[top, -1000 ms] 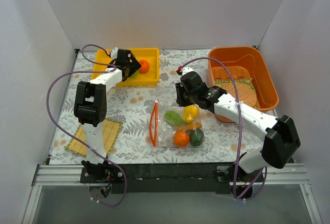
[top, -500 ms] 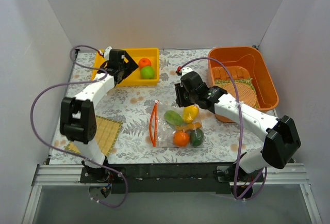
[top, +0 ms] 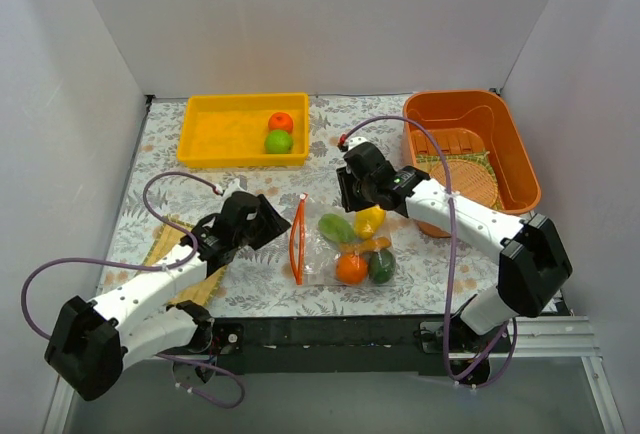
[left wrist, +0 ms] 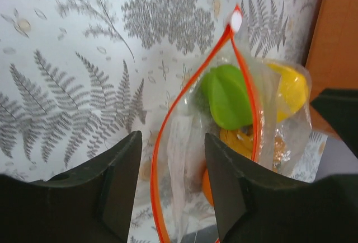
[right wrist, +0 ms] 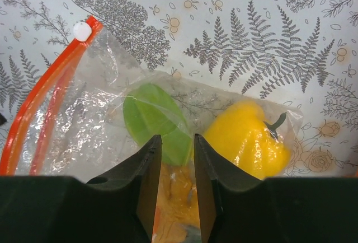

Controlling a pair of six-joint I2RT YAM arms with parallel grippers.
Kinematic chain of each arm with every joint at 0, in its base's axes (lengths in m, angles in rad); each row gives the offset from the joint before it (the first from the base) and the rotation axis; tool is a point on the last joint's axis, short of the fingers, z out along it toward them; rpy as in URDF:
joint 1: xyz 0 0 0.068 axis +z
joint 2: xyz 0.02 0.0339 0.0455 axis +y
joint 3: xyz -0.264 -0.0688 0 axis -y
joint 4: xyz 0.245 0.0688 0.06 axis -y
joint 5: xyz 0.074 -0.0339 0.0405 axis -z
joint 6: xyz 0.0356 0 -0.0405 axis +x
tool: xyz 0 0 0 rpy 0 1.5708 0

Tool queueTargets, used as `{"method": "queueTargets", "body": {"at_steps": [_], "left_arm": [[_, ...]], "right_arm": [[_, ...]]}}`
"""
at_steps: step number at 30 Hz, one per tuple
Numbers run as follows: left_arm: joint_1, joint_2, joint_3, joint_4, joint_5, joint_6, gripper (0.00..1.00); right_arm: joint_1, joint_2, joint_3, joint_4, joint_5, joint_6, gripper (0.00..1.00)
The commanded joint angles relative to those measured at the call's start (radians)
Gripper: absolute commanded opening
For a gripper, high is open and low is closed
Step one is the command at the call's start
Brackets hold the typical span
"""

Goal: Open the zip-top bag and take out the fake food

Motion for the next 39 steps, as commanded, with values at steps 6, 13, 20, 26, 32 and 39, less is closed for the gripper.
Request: {"method": "queueTargets", "body": {"at_steps": [6,13,20,26,32,39], "left_arm": [[-0.118,0.074,-0.016,0.136,0.055,-0.133,0.46],[-0.161,0.207,0.013,0.219,0.057,-0.159,0.46],[-0.171,0.33,0.075,0.285,0.048,-0.168,0.52],[-0.173,0.433,0.125,0.308,0.034,-0.17,0.61],[-0.182,0.508,0.151,0.308,0.007,-0.196,0.67],[-0.197,0.551,0.164,0.365,-0.018,-0.225,0.68]], "right_arm": [[-0.001,0.131,-0.023,0.043,0.019,0.022,0.36],[-0.001,0.185,-0.021,0.055,0.021,0.035,0.36],[-0.001,0.202,-0.021,0.057,0.001,0.045,0.34],[-0.001,0.202,-0.023,0.058,-0.016,0.041,0.3],[-0.001,0.201,-0.024,0.052,-0.027,0.032,0.26],[0.001,0.193,-0.037,0.053,-0.05,0.022,0.23]]}}
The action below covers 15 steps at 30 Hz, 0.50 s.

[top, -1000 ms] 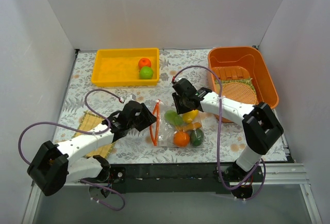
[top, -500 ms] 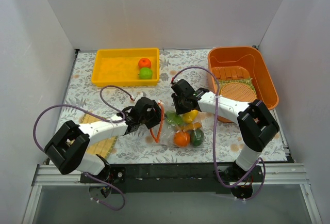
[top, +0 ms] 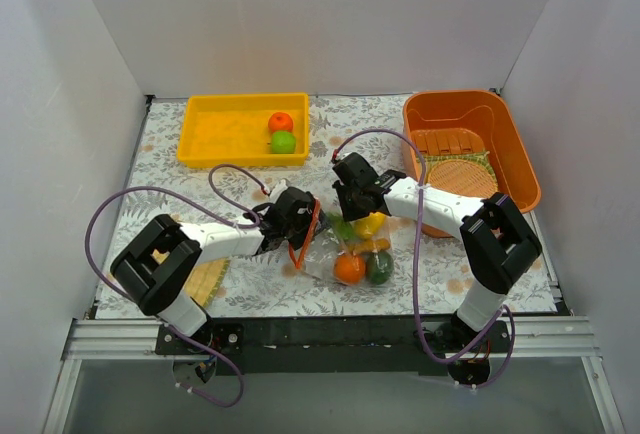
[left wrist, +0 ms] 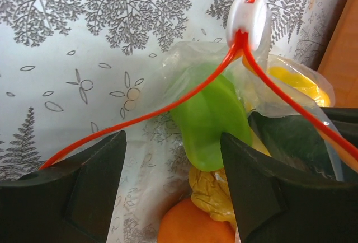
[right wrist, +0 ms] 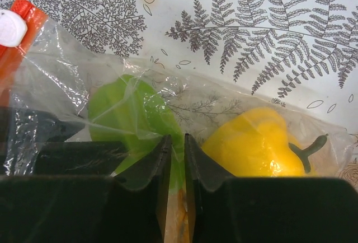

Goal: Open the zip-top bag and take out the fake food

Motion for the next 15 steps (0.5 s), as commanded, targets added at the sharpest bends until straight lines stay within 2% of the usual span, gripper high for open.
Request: {"method": "queueTargets", "body": {"at_steps": [1,9,12,15], "left_arm": [[-0.013,0.015,0.043,0.053,-0.041,-0.022,0.68],[-0.027,0.047,0.054,0.099,-0.052,-0.024,0.68],[-0.028,0.066,0.063,0.102,-0.052,-0.027,0.64],[-0.028,0.064,0.063,0.116,-0.041,-0.027,0.55]], "right_arm": [[0.002,-0.003,-0.017,0.01,-0.037,-0.006,0.22],[0.003,0.0,-0.006,-0.002,-0.076,-0.034,0.18],[0.002,-0.003,-0.001,-0.002,-0.086,-0.038,0.17],[0.002,-0.003,-0.003,-0.007,-0.082,-0.044,0.15]]}}
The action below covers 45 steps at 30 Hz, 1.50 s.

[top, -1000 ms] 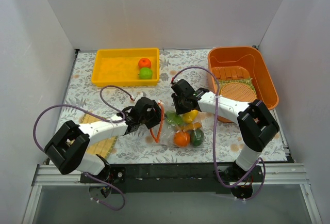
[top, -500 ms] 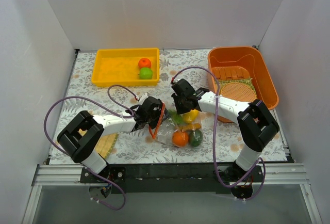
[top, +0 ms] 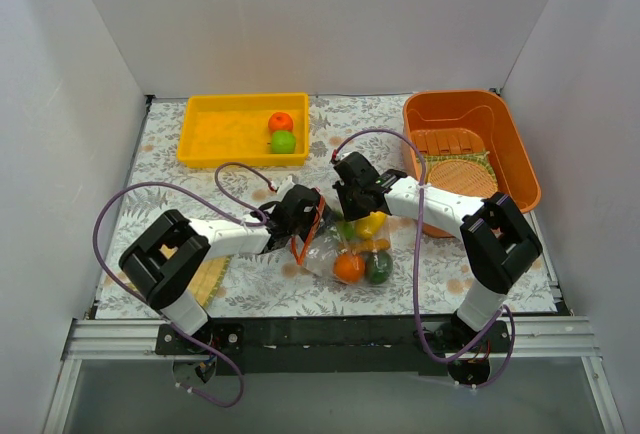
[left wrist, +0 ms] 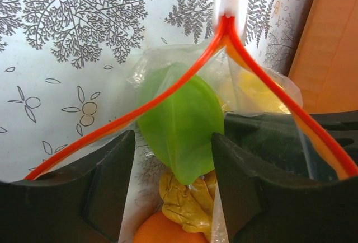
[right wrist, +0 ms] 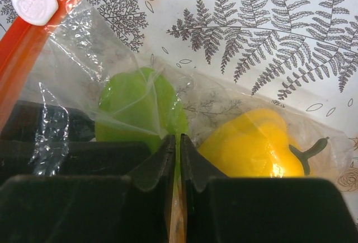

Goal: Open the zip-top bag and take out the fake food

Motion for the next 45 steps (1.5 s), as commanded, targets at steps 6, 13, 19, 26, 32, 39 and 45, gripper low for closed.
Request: {"method": "queueTargets", "body": {"at_steps": [6,13,19,26,32,39,45], "left_arm": [[-0.015,-0.043,0.025,-0.035,-0.038,-0.003,0.46],[-0.019,-0.08,0.01,-0.116,-0.074,-0.001,0.29],[-0.019,-0.053,0.025,-0.13,-0.068,0.011,0.13],[-0.019,-0.126,0.01,-0.179,-0.084,0.029,0.02],[-0.019,-0.204,-0.024,-0.216,-0.084,0.037,0.0],[-0.019,-0.312,-0.074,-0.262,-0.071,0.048,0.0],[-0.019,-0.425,-0.11,-0.285,-0.091,0.066,0.0]], "right_arm": [[0.008,0.005,-0.004,-0.007,-0.053,-0.012,0.1],[0.008,0.01,0.005,-0.003,-0.058,-0.003,0.07],[0.008,0.003,0.025,-0.018,-0.033,-0.003,0.07],[-0.001,-0.007,0.032,-0.024,0.013,0.006,0.07],[-0.016,-0.03,0.02,-0.001,0.04,0.028,0.07],[-0.03,-0.041,0.017,0.008,0.054,0.032,0.07],[-0.032,-0.044,0.015,0.005,0.065,0.034,0.07]]}}
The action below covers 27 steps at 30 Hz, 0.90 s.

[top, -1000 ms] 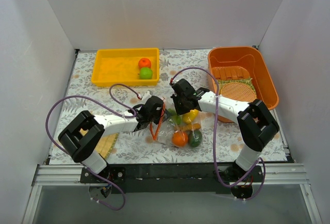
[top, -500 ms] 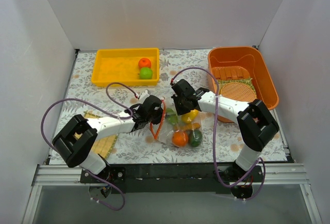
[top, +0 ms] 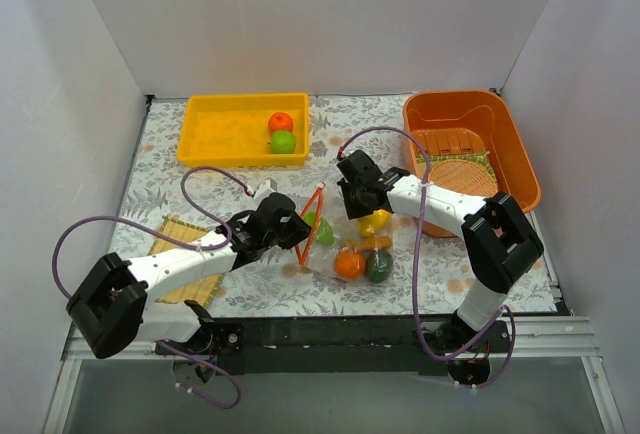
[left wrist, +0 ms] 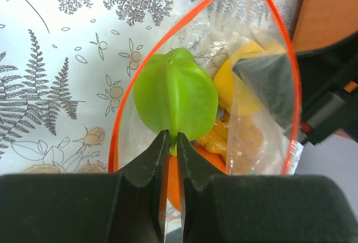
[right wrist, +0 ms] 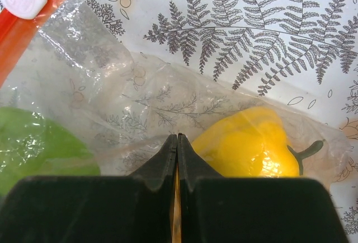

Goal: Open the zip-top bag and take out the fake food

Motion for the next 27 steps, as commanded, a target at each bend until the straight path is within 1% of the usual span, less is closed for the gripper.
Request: {"method": "queueTargets", "body": {"at_steps": [1,12,18,25,27], "left_arm": [[-0.005,-0.103,-0.02,-0.036,-0.037,0.031,0.0],[-0.005,-0.18,0.037,-0.183,-0.144,0.07,0.0],[-0.005,-0.218,0.062,-0.224,-0.175,0.081,0.0],[-0.003,-0.22,0.117,-0.292,-0.259,0.09,0.0],[0.003,-0.209,0.153,-0.304,-0.283,0.107,0.0]], "right_arm": [[-0.006,-0.043,0.013,0.021,0.029,0.005,0.07],[-0.006,-0.07,-0.007,0.015,0.069,0.0,0.07],[-0.006,-0.072,-0.009,0.016,0.079,0.002,0.07],[-0.006,-0.081,-0.015,0.019,0.076,0.005,0.07],[-0.006,-0.085,-0.015,0.016,0.076,0.005,0.07]]}}
